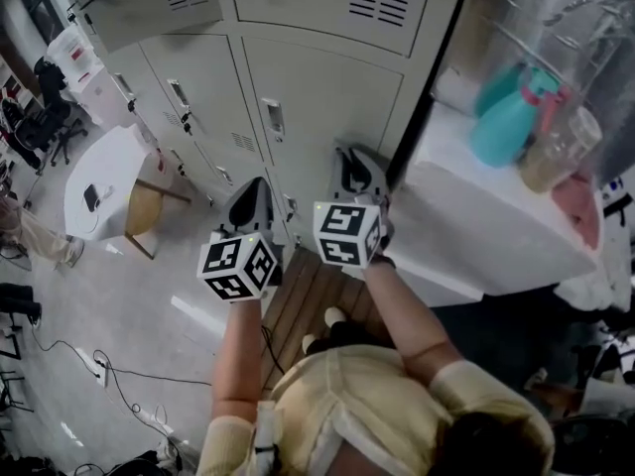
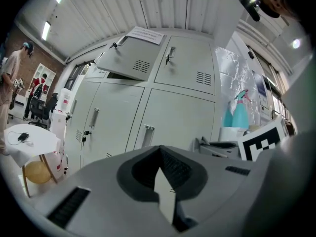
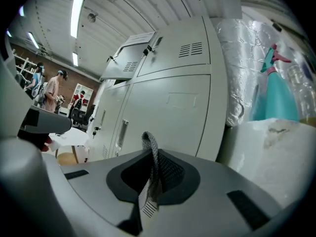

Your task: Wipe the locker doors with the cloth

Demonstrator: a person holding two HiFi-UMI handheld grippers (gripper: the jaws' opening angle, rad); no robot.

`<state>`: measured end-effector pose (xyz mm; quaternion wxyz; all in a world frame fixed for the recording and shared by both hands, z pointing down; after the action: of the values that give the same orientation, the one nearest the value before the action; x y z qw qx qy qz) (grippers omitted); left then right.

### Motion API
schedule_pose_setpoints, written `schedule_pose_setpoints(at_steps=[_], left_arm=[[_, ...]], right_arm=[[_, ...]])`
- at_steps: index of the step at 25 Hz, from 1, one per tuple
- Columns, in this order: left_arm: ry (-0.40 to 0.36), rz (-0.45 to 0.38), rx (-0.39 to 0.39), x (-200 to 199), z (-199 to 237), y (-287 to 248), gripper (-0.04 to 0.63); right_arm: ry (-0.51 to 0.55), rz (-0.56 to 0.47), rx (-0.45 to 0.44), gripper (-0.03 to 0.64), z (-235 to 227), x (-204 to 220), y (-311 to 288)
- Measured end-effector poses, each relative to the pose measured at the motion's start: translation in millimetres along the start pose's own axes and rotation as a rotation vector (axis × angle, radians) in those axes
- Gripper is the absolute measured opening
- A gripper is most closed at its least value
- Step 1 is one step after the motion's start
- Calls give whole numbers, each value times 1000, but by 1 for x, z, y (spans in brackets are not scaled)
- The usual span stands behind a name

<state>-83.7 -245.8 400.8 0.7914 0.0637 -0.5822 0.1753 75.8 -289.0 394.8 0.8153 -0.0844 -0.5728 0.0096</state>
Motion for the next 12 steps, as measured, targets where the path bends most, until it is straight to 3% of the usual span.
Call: schedule_pose_setpoints(at_steps=[12], left_arm=[[28, -37, -128, -5, 53, 17, 2]], right_arm=[[-10, -6, -177, 18, 58, -1, -29]])
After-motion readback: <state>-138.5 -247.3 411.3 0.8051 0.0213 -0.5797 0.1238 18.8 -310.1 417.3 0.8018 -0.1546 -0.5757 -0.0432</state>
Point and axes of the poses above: the fingertips, and each gripper's own axes: y backward along the fingers, z to its left, x out of its underside, the point moved 2 cm from there along y, backward along the fingers, and after that the axes turned 4 degrees about y, right-handed, at the moved point
